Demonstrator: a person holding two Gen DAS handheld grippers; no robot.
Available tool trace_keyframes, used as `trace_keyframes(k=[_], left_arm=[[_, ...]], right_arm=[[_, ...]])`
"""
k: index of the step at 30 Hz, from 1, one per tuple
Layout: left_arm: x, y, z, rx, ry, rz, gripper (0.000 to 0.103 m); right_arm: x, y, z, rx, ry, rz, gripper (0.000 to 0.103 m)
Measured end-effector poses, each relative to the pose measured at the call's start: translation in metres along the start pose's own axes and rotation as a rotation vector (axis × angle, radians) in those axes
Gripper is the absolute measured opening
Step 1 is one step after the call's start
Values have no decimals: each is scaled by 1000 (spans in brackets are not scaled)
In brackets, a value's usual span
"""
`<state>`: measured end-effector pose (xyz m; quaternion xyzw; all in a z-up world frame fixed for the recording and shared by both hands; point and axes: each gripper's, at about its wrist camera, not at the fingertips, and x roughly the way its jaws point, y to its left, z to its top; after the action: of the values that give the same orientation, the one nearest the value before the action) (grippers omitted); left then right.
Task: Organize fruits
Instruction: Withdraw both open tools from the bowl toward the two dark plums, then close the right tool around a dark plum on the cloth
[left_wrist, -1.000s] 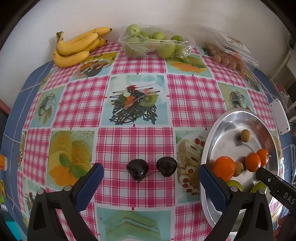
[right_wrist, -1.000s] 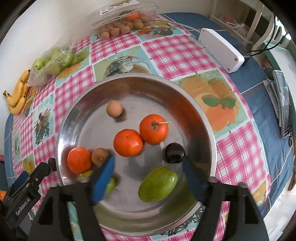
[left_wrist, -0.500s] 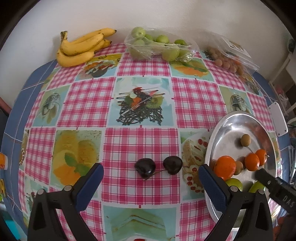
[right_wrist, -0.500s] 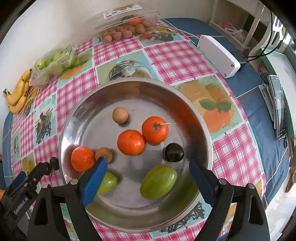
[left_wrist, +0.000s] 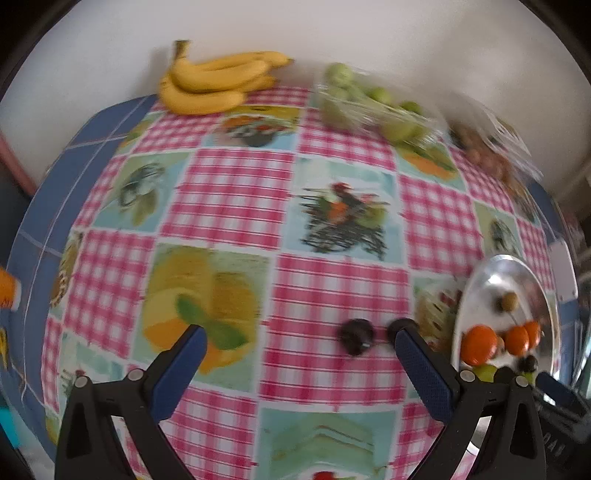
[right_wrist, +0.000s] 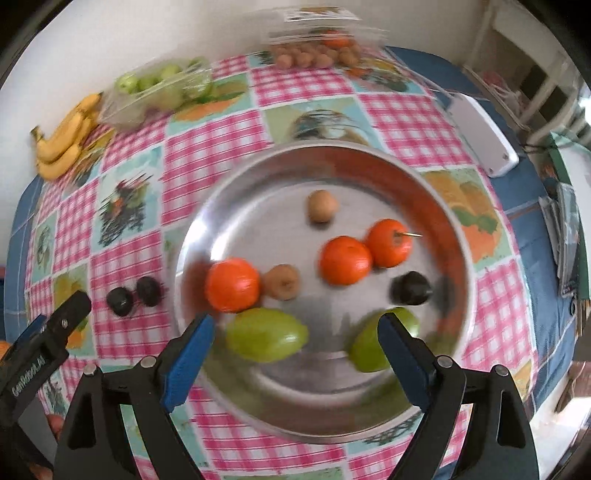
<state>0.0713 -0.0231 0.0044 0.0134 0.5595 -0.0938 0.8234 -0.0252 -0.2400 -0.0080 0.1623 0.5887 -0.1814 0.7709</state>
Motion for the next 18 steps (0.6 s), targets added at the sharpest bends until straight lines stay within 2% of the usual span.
trace_keyframes(k=[9,16,18], left_arm=[[0,39,1,-92,-10,21,103],[2,45,3,-114,-20,16,103],[2,45,2,-117,-17,18,103]], right_arm=[[3,43,0,-73,-2,81,90],[3,69,2,-127,-40,172,90],[3,73,3,-138,-53,161,90]])
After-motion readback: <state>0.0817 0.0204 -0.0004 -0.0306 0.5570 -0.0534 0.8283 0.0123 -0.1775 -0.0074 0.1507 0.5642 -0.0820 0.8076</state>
